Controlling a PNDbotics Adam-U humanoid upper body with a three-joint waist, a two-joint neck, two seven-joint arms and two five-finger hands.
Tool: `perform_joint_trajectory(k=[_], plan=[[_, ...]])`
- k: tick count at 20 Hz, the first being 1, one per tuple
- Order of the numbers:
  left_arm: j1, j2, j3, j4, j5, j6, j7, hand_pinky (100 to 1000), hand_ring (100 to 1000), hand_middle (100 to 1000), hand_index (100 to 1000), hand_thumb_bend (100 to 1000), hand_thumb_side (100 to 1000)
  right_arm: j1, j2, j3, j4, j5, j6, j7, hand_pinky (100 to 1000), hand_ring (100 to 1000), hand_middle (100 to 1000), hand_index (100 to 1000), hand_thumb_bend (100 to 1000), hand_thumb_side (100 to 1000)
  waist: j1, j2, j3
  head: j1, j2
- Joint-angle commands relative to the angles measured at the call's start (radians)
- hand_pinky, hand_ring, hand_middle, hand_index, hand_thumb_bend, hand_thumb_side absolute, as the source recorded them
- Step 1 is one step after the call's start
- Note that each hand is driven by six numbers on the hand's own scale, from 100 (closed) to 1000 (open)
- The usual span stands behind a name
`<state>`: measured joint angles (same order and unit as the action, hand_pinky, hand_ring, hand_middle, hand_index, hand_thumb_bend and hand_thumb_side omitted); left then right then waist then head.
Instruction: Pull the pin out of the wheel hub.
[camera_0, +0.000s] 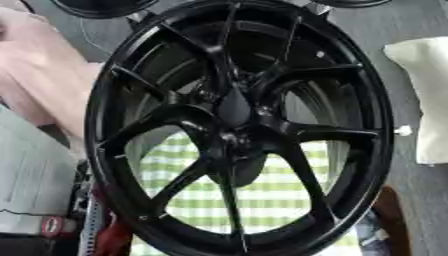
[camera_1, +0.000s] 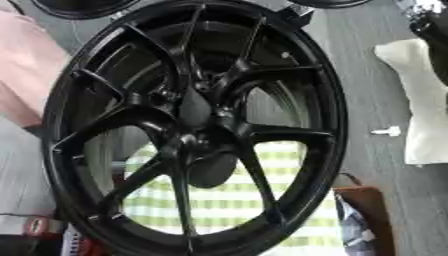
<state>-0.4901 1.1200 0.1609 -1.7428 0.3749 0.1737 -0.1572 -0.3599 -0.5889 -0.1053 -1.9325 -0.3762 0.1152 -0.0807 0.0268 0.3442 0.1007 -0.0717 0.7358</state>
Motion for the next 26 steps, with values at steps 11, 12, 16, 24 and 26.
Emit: perform_joint_trajectory(k=[11,12,16,24,26], plan=[[0.245,-0.168,0.089,0.058,-0.162,0.020,0.144,756,469,316,442,100,265,-0.017,0.001,-0.020,-0.019,-0.002,-0.001,-0.011,887,703,512,628,268,297,-0.030,-0.006,0.003,0.002,-0.055],[0.257,-0.199,0.082,0.054,-0.172,0.025,0.141,759,474,331,460,100,265,-0.020,0.003,-0.019,-0.019,-0.002,-0.001,-0.010,887,703,512,628,268,297,-0.032,-0.004,0.002,0.004,-0.057],[0.298,-0.302,0.056,0.052,-0.195,0.046,0.103,790,509,399,525,100,267,-0.029,0.010,-0.018,-0.020,-0.006,0.000,-0.008,887,703,513,628,269,296,-0.040,0.001,-0.001,0.010,-0.064],[0.341,-0.340,0.045,0.054,-0.393,0.024,-0.075,977,864,922,983,361,817,-0.034,0.011,-0.018,-0.021,-0.007,-0.002,-0.008,887,703,514,628,266,296,-0.050,0.003,-0.001,0.007,-0.064],[0.343,-0.342,0.051,0.051,-0.424,0.019,-0.083,973,857,904,972,343,827,-0.033,0.011,-0.019,-0.020,-0.007,-0.002,-0.008,887,703,514,628,266,296,-0.052,0.003,0.001,0.006,-0.063]])
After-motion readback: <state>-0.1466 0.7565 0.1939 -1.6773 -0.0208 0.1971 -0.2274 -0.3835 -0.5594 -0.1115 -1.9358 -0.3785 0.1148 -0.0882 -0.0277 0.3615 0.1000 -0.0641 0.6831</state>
